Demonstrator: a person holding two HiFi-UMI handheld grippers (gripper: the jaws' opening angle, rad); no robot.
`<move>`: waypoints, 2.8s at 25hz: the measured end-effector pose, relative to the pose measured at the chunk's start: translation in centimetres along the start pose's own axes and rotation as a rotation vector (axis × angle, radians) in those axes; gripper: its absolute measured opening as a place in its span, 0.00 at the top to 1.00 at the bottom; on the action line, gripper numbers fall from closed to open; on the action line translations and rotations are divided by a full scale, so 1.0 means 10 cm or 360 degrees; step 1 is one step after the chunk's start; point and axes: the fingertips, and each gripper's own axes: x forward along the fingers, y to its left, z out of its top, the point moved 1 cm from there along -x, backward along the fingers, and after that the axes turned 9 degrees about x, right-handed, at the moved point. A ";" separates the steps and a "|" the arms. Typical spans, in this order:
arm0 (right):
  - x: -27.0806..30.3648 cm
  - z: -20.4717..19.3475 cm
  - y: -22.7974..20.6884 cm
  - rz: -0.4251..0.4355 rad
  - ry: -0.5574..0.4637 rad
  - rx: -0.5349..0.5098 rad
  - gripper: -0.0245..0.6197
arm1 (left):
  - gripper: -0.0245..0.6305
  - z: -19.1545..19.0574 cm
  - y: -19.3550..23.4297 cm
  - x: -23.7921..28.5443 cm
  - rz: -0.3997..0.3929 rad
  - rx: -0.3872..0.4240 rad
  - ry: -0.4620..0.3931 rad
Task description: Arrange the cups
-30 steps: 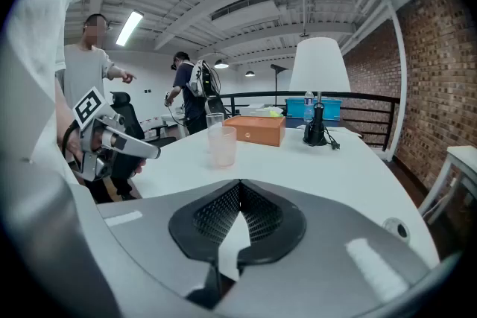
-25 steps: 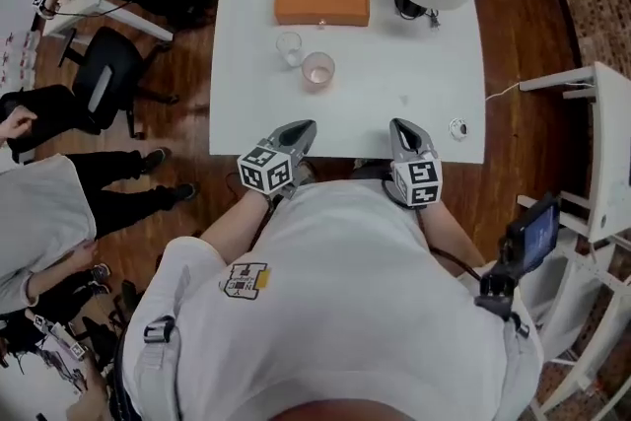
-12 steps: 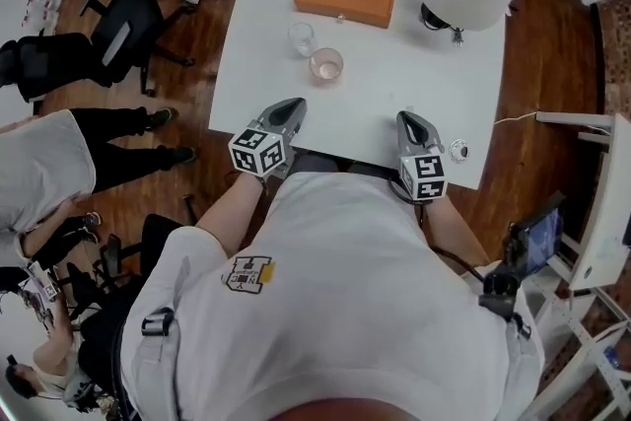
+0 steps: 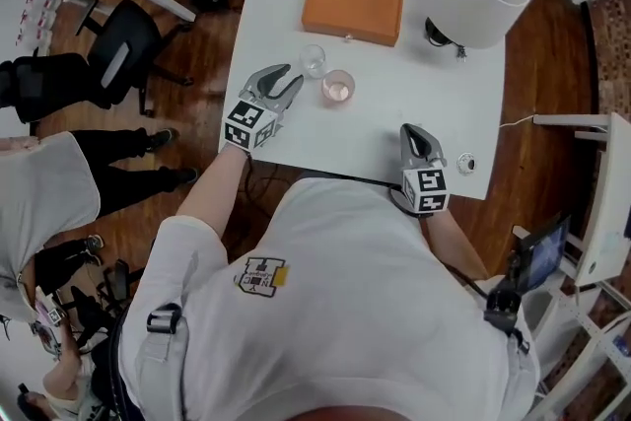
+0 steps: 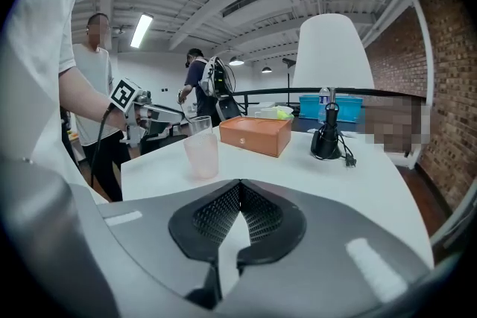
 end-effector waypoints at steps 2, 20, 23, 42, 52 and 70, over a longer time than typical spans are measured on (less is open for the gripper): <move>-0.03 -0.02 0.05 -0.0027 0.0002 0.0020 0.96 | 0.71 0.02 0.06 0.09 -0.0067 0.0086 0.0011; -0.10 -0.03 -0.06 -0.0282 -0.0031 0.0132 0.96 | 0.42 -0.06 0.00 0.76 -0.0567 0.0408 0.0112; -0.10 -0.03 -0.09 -0.0306 -0.0033 0.0143 0.96 | 0.52 -0.05 -0.01 0.80 -0.0589 0.0419 0.0099; -0.09 -0.03 -0.17 -0.0362 -0.0063 0.0175 0.96 | 0.53 0.20 0.28 0.83 -0.0477 0.0318 0.0057; -0.09 0.03 -0.15 -0.0364 -0.0105 0.0168 0.96 | 0.53 1.00 0.70 0.99 -0.0408 0.0421 -0.0030; -0.29 -0.08 -0.26 -0.0541 -0.0085 0.0253 0.96 | 0.53 1.43 1.14 1.82 -0.0465 0.0397 0.0071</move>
